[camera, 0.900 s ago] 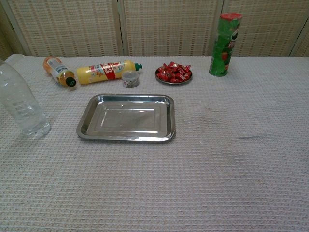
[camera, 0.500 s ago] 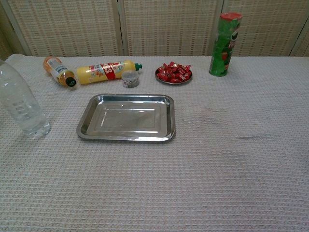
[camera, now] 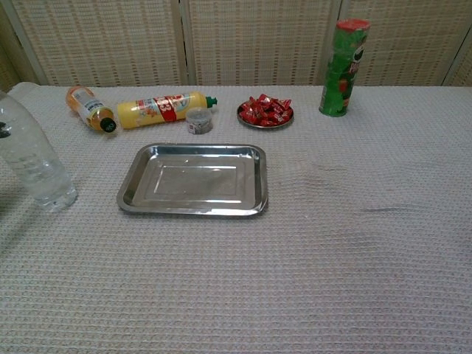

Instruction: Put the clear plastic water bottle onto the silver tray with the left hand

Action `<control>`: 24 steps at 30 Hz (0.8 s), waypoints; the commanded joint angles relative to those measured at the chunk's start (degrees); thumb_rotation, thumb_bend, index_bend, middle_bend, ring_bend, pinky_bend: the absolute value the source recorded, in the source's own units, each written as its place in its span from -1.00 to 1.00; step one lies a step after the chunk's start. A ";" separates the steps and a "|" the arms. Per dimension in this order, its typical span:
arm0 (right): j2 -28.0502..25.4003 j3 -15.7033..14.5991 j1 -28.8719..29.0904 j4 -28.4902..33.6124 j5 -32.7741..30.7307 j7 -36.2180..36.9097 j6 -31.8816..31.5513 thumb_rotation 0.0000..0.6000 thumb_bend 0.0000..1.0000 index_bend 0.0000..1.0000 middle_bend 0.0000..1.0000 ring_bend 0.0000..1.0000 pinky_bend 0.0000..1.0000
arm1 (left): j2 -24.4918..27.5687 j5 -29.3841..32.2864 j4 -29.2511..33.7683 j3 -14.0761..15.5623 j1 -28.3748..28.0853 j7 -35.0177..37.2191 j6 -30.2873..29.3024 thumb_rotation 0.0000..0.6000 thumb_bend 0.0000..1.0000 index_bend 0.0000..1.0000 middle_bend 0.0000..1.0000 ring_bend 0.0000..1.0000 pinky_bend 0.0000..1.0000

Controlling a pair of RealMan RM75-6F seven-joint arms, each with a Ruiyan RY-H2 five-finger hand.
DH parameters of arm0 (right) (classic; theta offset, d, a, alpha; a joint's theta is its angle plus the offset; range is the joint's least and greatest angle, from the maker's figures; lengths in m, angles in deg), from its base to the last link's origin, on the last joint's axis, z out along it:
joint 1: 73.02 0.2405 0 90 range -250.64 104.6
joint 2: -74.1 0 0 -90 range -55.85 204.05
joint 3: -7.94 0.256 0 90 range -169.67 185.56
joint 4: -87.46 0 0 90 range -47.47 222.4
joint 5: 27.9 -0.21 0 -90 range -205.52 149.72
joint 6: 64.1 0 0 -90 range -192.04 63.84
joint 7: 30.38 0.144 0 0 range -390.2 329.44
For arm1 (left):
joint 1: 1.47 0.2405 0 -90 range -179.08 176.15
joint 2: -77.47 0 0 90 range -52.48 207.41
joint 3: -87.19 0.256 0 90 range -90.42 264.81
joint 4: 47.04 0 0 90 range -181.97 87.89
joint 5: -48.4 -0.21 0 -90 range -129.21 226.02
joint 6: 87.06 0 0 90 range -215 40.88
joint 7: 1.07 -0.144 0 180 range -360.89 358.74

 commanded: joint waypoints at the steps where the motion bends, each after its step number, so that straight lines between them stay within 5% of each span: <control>1: 0.03 0.04 0.03 -0.03 -0.08 -0.01 0.06 1.00 -0.97 -1.00 -1.00 -1.00 -1.00 | -0.93 0.13 -0.89 -0.32 -0.74 0.93 0.66 1.00 -0.27 -1.00 -1.00 -1.00 -1.00; 24: 0.12 0.11 -0.07 -0.02 -0.28 -0.44 -0.10 1.00 -0.97 -1.00 -1.00 -1.00 -1.00 | -4.45 1.17 -2.29 -1.99 -5.65 4.05 5.10 1.00 -0.28 -1.00 -1.00 -1.00 -0.98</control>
